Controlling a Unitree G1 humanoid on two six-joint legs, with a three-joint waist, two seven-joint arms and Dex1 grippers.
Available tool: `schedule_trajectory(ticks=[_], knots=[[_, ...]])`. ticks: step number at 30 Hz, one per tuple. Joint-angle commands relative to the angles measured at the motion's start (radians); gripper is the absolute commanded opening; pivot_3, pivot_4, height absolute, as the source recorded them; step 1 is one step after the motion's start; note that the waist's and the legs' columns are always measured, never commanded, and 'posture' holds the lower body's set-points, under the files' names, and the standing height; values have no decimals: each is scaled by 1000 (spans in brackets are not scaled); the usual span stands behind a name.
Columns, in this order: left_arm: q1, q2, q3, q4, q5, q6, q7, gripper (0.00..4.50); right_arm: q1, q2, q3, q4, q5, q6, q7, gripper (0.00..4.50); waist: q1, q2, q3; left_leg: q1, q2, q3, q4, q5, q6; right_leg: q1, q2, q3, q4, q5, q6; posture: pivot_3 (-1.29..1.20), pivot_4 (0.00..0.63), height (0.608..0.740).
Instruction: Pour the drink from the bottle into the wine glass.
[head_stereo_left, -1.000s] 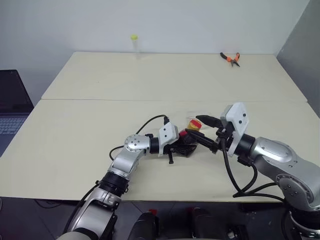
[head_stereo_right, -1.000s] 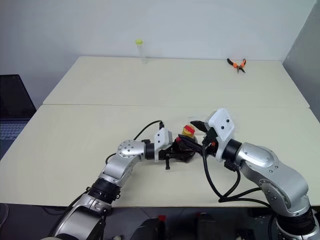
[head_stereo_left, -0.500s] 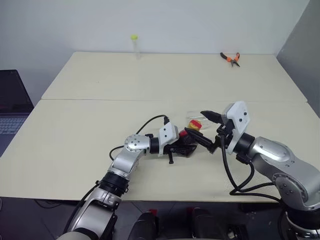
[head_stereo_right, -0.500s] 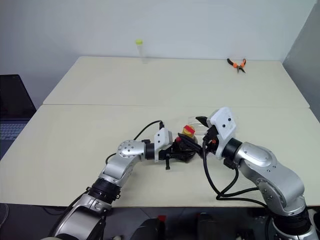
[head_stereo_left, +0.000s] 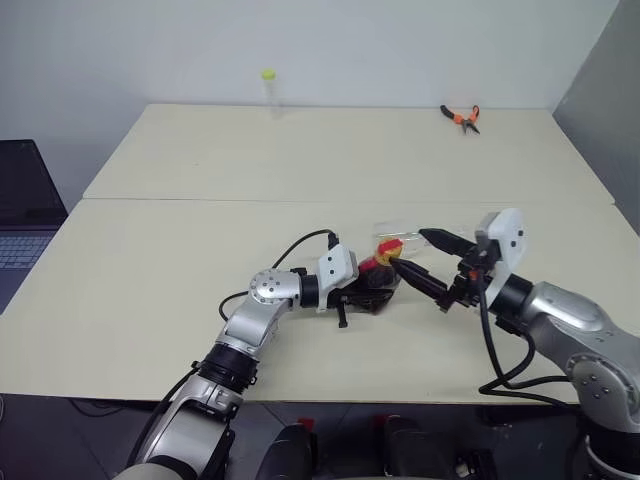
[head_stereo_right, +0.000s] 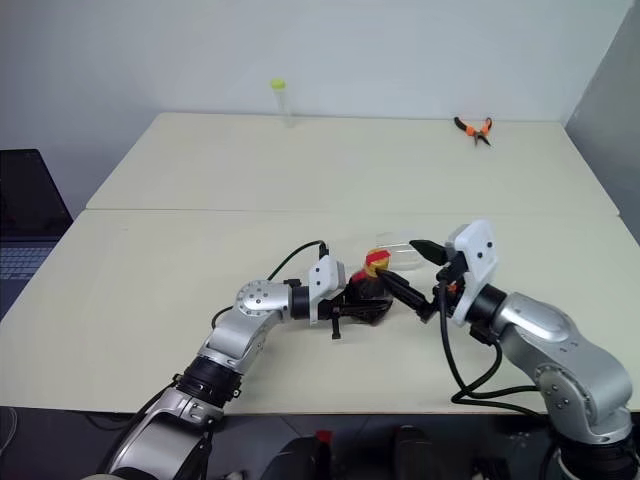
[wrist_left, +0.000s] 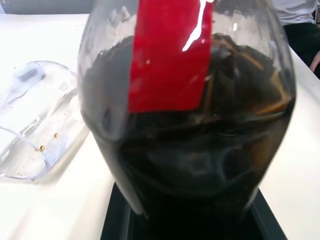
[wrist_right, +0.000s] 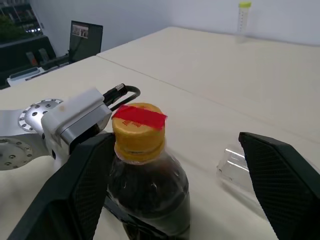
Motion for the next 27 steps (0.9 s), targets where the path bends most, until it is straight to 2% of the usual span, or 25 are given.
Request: schedule_trajectory(ticks=[1,7,13,17,25,27], knots=[[-2,0,5,-19,0,-27,-8,665,30,-62,-72,-31,48,9,51,4210,0,0,0,0,0,0,0,0,0,0,0,0,0,0,0,0,150,740],[-3,0,4,-18,0,-28,-9,665,49,-135,-97,-60,126,28,103,4210,-1,0,0,1,0,1,0,0,0,0,0,0,0,0,0,0,150,740],[-4,-5,2,-16,2,-29,-8,665,-64,-53,16,-77,111,49,-32,4210,0,0,0,1,1,1,0,0,0,1,0,0,0,0,0,0,150,740],[-5,-8,3,-14,3,-28,-9,665,-96,4,108,-43,39,35,-87,4210,0,0,0,0,0,0,0,0,0,0,0,0,0,0,0,0,150,740],[-3,-8,4,-15,5,-28,-4,665,-113,31,122,-13,-1,15,-78,4210,0,0,0,0,0,0,0,0,0,0,0,0,0,0,0,0,150,740],[-2,-9,4,-16,4,-28,-3,665,-115,37,117,-9,6,12,-74,3853,0,0,0,0,0,0,0,0,0,0,0,0,0,0,0,0,150,740]])
